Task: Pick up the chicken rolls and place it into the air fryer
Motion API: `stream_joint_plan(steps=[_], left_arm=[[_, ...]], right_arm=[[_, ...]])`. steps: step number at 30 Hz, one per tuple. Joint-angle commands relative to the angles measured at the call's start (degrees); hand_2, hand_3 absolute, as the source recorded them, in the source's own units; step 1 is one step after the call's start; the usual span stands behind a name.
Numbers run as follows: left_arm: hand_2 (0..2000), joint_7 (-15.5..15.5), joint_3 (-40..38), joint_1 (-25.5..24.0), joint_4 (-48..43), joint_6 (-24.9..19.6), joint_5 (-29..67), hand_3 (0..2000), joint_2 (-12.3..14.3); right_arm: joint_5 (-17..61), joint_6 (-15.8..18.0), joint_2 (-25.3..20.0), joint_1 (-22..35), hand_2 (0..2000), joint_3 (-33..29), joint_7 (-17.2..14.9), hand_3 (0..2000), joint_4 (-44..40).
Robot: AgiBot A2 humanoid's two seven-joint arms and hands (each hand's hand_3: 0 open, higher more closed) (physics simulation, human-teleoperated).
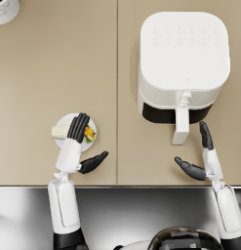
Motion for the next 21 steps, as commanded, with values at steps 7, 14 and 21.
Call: stream_joint_plan(steps=[7,14,21], left_arm=[[0,0.6,0.2,1.9,1.8,-0.2,18.1,0,0.0],[0,0.6,-0.8,3.5,4.1,-0.2,36.4,0,-0.1],[0,0.6,3.1,7.4,13.5,-0.2,49.1,0,0.0]], right_arm=[[0.0,0.0,-1.0,0.4,0,-3.0,0.0,0,-3.9],[0.0,0.0,-1.8,0.5,0,-0.6,0.0,0,-9.3],[0.0,0.0,-2.9,1.1,0,1.7,0.0,0,-12.2]])
